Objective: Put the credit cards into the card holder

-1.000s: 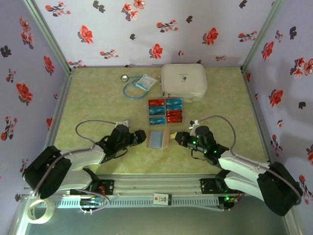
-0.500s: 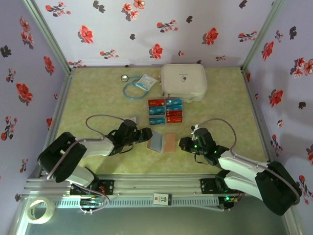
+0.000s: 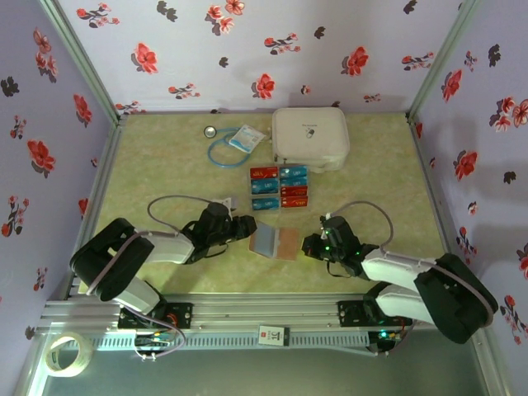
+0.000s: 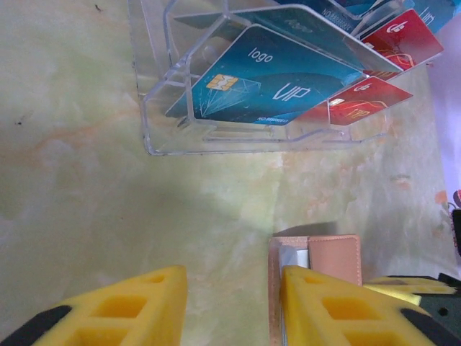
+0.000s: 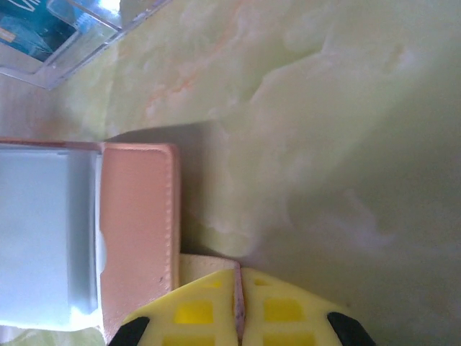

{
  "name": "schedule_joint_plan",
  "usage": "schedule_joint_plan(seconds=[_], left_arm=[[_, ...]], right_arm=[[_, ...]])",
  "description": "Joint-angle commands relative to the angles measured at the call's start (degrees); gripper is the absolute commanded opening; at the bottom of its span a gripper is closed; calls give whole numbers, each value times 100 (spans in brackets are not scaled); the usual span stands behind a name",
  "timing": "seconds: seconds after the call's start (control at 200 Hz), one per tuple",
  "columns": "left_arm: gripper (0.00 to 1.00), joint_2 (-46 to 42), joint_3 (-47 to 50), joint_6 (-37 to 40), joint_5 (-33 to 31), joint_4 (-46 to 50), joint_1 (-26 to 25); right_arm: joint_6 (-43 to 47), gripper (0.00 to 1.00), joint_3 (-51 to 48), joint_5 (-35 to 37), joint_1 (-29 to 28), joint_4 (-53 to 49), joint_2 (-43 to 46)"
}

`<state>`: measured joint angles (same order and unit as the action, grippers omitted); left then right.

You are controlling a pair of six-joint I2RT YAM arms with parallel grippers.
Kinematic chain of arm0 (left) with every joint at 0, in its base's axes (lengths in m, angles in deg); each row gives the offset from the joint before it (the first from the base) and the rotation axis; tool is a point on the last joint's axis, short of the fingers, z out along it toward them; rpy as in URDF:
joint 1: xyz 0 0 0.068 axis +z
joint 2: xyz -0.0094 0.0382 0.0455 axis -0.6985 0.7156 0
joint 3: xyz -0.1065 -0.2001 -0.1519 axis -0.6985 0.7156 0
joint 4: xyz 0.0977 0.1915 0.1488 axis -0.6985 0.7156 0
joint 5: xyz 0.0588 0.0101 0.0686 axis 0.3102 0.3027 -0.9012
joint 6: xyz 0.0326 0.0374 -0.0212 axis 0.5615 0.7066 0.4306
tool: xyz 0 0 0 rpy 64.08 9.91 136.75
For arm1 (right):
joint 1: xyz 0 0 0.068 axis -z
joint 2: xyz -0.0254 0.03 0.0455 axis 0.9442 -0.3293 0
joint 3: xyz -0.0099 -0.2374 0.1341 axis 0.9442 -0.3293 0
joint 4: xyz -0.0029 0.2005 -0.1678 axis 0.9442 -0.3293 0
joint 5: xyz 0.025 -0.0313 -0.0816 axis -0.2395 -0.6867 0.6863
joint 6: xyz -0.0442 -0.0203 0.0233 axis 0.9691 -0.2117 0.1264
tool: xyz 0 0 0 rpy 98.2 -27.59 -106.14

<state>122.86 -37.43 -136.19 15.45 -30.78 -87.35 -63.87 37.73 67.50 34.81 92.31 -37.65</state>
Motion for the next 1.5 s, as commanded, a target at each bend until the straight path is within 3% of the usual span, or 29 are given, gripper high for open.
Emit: schedule_joint_plan(seconds=[0.0,0.655,1.035,1.23,1.49], left_arm=[[36,-107,78,-87,118,-353,37],[0,-420,280,-469,186,-1049,33],[0,-407,-60,-550,241,-719,-48],[0,-605,58,-495,-48,-277,-46],[0,-1185,272,-266,-506,623,94]], right_arm=[[152,0,165,-34,46,374,-191],[90,0,471,-278,-18,879,-994],[-120,0,1149,-236,-697,1384,-2066],[-176,0,1197,-219,-755,1432,-2179],[13,43,1149,-103,-554,693,-1588]])
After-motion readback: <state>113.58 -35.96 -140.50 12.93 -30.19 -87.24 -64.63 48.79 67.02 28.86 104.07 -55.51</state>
